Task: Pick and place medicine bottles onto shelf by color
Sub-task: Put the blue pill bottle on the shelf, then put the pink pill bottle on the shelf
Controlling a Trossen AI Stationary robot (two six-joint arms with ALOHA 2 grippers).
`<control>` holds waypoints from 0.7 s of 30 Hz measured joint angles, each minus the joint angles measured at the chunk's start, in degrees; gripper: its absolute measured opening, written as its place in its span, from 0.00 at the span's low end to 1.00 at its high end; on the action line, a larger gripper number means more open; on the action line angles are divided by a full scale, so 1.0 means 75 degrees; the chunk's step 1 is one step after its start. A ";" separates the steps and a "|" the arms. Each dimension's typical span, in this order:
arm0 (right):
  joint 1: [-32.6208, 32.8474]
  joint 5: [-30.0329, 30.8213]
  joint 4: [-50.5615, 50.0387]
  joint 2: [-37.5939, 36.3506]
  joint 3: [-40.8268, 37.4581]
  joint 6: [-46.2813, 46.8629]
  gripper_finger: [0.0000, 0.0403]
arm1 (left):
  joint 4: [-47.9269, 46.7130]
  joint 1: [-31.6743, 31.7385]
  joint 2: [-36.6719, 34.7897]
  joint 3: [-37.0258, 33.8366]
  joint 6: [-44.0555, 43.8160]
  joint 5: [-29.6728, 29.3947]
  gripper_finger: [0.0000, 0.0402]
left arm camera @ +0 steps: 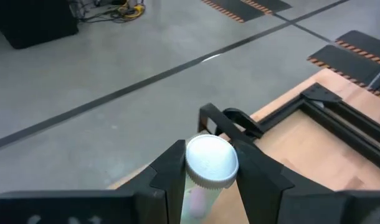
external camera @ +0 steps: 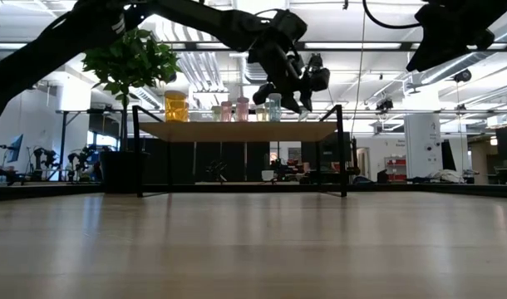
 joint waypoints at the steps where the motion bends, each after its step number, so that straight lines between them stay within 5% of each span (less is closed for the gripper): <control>1: 0.0000 0.0001 0.0000 0.0000 0.0000 -0.0072 0.43 | 0.0028 -0.0002 0.0000 -0.0004 -0.0001 0.0013 0.26; 8: 0.0000 0.0037 0.0000 0.0000 0.0000 -0.0154 0.43 | -0.0092 0.0023 0.0000 -0.0077 0.0054 0.0035 0.27; 21: 0.0000 0.0087 0.0000 0.0000 0.0000 0.0111 0.43 | -0.0065 0.0006 -0.0032 -0.0320 0.0248 0.0435 0.53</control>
